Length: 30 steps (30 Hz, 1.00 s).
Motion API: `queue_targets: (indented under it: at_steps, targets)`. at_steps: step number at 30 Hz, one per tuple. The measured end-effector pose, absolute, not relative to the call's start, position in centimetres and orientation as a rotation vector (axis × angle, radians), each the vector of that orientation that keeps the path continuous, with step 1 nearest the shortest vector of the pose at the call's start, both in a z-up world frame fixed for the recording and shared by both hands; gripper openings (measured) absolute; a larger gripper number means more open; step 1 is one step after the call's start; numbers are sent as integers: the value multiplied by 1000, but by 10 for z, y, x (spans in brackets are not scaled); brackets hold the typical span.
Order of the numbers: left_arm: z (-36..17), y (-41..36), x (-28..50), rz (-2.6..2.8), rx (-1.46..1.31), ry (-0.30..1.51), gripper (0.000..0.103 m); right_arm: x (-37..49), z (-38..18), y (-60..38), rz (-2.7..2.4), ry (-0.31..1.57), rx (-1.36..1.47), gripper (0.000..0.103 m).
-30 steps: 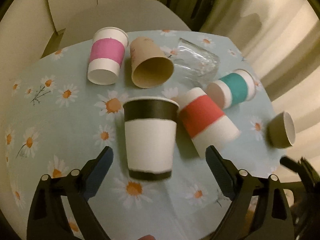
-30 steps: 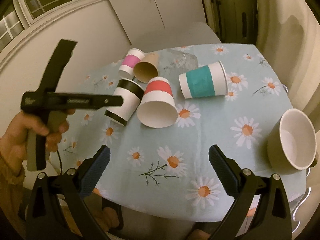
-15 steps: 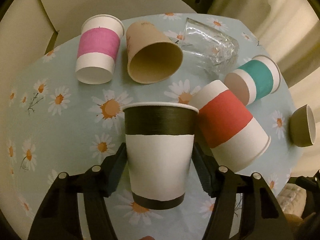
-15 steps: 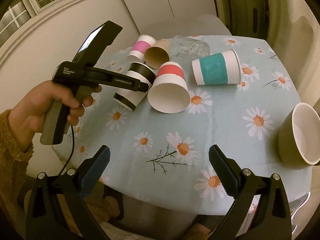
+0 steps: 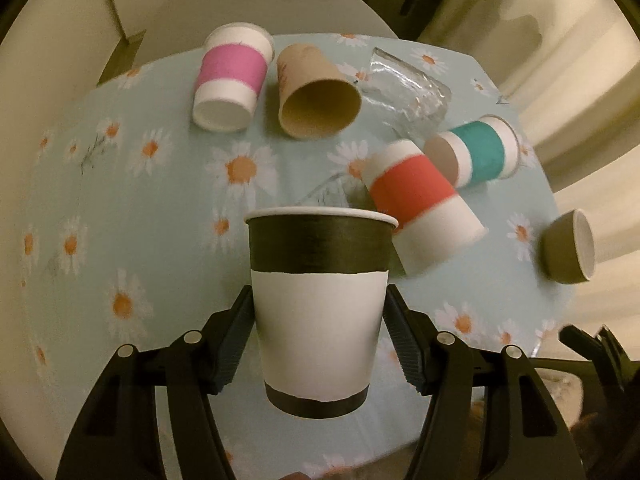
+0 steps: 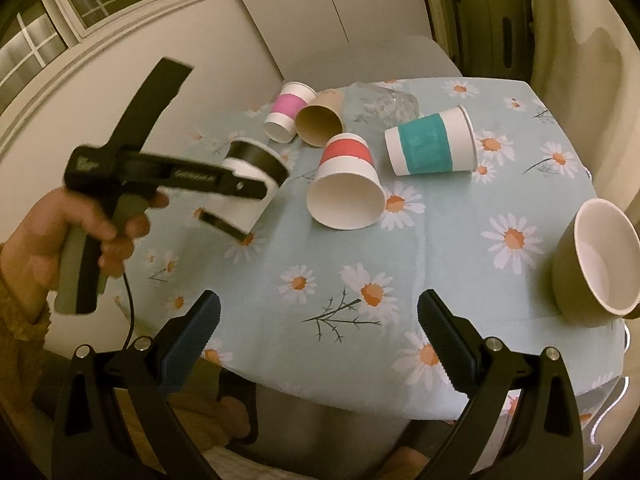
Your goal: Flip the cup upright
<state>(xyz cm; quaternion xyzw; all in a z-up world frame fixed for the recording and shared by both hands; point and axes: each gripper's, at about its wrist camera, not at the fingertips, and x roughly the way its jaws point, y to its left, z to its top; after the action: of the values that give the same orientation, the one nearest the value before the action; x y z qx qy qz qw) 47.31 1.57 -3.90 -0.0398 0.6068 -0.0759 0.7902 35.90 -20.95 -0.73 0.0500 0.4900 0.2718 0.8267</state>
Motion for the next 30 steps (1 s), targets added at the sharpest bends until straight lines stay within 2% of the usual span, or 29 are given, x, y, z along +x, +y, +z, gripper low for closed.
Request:
queue_targets:
  at_steps: [15,28,30]
  targets:
    - [-59,31,380,-113,-355,1363,62,348,-1,-225,545,1016,161,98]
    - [-73,33,377,-55,-374,1346,63,351,-6,-228,513,1028,167,98]
    - [-73,34,379,-58,-382,1347,66,352,-5,-229,516,1025,166,98]
